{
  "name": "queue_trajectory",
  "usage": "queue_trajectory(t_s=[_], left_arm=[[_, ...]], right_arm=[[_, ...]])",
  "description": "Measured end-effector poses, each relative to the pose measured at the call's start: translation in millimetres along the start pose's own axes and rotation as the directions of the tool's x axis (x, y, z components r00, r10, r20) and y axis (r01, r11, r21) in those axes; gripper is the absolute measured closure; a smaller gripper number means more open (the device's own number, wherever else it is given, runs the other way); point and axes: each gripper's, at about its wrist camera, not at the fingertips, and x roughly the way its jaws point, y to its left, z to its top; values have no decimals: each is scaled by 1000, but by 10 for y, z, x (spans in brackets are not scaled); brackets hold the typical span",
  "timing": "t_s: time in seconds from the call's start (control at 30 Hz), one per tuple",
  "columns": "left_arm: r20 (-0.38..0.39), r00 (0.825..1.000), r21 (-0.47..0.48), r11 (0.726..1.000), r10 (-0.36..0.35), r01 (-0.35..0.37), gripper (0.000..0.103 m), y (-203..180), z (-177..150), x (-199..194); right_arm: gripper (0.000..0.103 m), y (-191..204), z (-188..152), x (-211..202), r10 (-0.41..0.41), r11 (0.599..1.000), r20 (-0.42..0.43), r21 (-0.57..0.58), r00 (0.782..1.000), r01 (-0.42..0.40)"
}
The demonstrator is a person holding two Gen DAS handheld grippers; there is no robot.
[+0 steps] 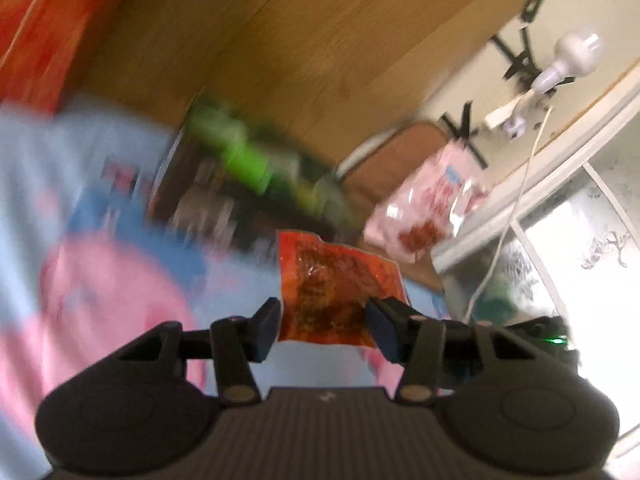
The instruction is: Organize snacks
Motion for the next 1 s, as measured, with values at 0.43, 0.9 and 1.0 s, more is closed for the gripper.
queue_trajectory(t_s=[0.43, 0.9, 1.0], left_arm=[[109, 933, 94, 931, 343, -354, 53, 193, 653, 698], [216, 878, 227, 853, 427, -470, 50, -416, -72, 298], [216, 867, 256, 831, 449, -494, 49, -531, -342, 200]], right_arm=[[57, 374, 691, 1124, -484, 657, 271, -516, 832, 550], [58, 367, -317, 217, -447, 680, 463, -380, 765, 627], [58, 358, -527, 139, -484, 666, 439, -375, 757, 644]])
